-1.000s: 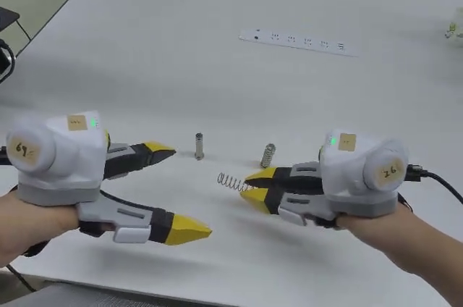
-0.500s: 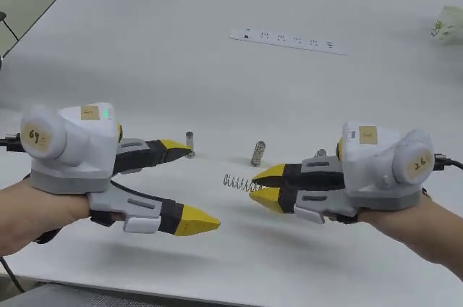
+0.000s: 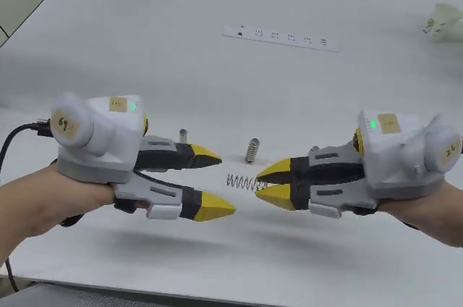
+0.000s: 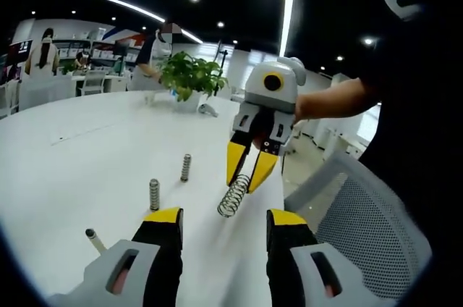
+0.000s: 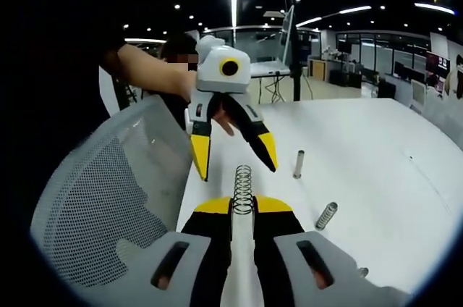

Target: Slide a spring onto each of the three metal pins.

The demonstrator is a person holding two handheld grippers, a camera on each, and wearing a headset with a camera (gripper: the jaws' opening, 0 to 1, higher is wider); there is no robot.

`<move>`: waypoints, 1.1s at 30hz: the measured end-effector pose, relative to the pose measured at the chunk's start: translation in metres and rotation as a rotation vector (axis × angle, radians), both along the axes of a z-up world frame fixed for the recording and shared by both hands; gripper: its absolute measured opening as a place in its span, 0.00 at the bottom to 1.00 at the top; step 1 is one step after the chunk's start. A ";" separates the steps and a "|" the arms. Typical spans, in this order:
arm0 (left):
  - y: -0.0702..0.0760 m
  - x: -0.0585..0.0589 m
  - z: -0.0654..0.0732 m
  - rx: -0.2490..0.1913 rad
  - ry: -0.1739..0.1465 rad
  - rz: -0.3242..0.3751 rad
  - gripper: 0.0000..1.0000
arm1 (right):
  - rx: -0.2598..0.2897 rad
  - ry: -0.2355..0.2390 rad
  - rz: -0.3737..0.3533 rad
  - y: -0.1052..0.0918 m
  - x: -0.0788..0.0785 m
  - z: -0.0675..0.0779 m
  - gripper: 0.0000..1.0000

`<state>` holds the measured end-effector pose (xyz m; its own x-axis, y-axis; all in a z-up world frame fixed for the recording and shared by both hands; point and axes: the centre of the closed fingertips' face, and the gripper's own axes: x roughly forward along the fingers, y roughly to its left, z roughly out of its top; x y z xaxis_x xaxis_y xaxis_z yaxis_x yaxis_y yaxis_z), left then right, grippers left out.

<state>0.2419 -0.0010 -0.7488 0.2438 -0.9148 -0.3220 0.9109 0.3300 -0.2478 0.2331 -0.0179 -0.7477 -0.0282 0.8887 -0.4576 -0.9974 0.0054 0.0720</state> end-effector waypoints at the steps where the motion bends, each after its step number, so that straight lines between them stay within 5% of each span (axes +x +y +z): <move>1: -0.002 0.000 0.001 -0.004 -0.003 -0.005 0.37 | 0.000 -0.001 0.002 0.000 0.000 0.000 0.07; 13: -0.013 -0.005 0.011 -0.044 -0.037 -0.076 0.04 | 0.032 -0.001 0.020 0.002 -0.002 0.014 0.07; 33: -0.013 -0.006 0.014 -0.043 -0.068 -0.085 0.04 | 0.016 0.008 0.017 0.001 -0.006 0.013 0.08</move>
